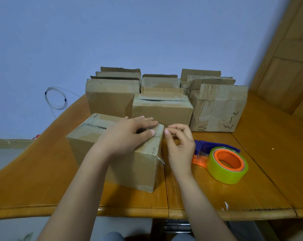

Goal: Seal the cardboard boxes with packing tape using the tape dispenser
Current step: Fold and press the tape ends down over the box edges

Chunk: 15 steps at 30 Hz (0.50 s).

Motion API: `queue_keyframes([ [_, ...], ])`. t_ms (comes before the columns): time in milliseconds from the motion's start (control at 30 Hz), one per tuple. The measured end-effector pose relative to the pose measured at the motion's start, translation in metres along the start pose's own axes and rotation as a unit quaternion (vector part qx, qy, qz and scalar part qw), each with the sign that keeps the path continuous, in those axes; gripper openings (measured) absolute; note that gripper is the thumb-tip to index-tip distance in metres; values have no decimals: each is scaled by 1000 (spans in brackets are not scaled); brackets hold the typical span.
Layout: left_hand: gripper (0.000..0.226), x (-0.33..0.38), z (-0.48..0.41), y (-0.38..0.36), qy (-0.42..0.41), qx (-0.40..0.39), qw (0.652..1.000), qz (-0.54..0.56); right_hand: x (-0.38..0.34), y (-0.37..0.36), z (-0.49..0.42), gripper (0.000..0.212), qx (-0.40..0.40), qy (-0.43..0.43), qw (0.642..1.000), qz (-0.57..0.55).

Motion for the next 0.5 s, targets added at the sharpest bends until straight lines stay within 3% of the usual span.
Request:
queue_keyframes([
  [200,40,1,1,1,4,9,1000,0,-7,-8,16,26,-36,49,998,23],
  [300,40,2,0,1,4,7,1000,-7,-6,-16,23,38,-69,50,996,37],
  [500,40,2,0,1,3,4,1000,3,-2,-18,24,42,-108,22,994,15],
])
Point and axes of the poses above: each hand's wrist, its own z-axis away from the middle knuckle, its own y-axis out of the back of the hand, x = y × z, the point moved 10 cm from there along -z, towards the middle knuckle, and after that the axes turned 13 degrees about -z, right-handed, at the moved point
